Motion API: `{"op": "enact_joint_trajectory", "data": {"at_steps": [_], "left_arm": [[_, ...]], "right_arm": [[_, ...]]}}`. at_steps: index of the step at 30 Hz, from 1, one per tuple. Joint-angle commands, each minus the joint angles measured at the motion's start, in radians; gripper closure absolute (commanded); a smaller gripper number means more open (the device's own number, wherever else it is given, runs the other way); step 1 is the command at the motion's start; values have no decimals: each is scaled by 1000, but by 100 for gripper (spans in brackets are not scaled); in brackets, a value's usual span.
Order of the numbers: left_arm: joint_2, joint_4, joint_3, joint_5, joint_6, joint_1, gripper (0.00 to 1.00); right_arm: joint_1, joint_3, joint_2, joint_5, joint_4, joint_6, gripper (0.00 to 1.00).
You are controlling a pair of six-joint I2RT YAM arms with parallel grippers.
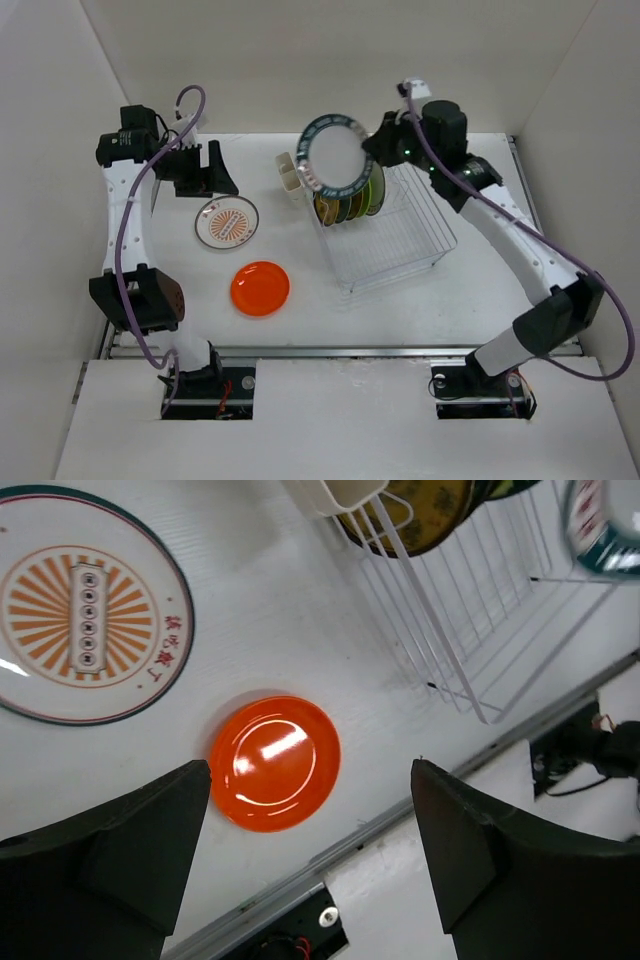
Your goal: Unload the plates from the dish rack
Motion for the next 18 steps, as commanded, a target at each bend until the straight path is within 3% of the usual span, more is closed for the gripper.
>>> {"op": "enact_joint_trajectory", "data": {"at_steps": [1,2,5,10,13,18], "left_arm": [[45,-63,31,131,53,-10,21],[54,-74,31,131,62,-10,21],[82,-103,31,131,90,-29,21],[92,-135,20,131,125,-30,28],[82,-135,-13,121,134,-30,37],[82,-218,-13,180,226,-30,37]], "right_arm": [[78,-23,80,-492,282,89,100],[107,-23,104,-587,302,103,100],[158,26,193,-645,316,114,100],[216,78,290,-671,325,133,100],[216,78,299,-683,353,159,100],[225,87,310,-659,353,169,100]]}}
